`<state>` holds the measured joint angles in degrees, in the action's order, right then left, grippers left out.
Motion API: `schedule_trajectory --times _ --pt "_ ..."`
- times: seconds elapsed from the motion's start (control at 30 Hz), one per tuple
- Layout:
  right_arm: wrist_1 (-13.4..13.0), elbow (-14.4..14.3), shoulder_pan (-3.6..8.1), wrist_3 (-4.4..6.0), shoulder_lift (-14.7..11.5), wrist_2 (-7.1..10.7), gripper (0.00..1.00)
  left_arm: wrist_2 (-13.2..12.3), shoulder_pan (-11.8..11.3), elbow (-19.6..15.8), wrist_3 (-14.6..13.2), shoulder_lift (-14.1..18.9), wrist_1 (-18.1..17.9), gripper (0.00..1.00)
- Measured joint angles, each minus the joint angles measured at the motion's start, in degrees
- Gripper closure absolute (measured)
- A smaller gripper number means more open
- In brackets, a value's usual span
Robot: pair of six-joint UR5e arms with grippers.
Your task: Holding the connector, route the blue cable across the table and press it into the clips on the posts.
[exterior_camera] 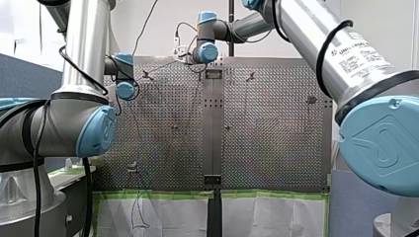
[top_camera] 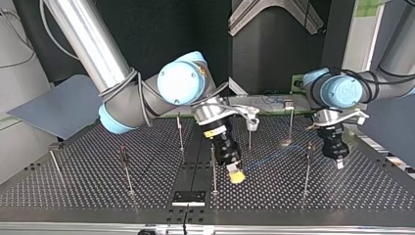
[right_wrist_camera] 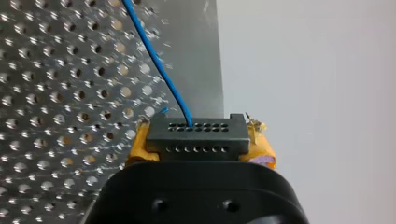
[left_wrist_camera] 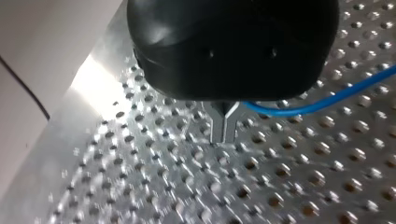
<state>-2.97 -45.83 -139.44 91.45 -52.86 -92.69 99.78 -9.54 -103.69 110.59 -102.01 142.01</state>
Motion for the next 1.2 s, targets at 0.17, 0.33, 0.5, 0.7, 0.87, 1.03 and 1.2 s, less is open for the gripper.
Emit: schedule_trajectory --times 0.17,0.33,0.5,0.7,0.87,1.03,1.2 --pt "1.51 -0.01 -1.10 -0.09 0.55 -1.88 1.00 0.91 -0.49 -0.29 2.58 0.01 2.41 0.76" --pt "2.44 -0.02 -1.93 -0.11 1.64 -2.70 1.00 0.00 -1.14 -0.82 4.02 0.11 5.14 0.23" --pt "2.52 -0.03 -2.32 -0.11 2.25 -3.24 1.00 -2.67 -1.43 -1.94 3.82 0.72 8.11 0.00" --pt "2.58 -0.02 -2.36 0.05 2.44 -3.72 1.00 -4.89 -1.01 -4.49 4.79 3.19 11.29 0.00" --pt "2.61 -0.02 -2.37 0.17 2.54 -4.06 1.00 -6.97 -0.84 -6.64 6.89 5.55 13.67 0.00" --pt "2.71 -0.02 -2.37 0.55 2.68 -4.31 1.00 -9.74 -0.80 -8.81 8.42 8.34 16.44 0.00" --pt "2.87 -0.03 -2.37 0.75 2.77 -4.35 1.00 -11.92 -0.78 -10.52 9.08 11.50 17.90 0.00"
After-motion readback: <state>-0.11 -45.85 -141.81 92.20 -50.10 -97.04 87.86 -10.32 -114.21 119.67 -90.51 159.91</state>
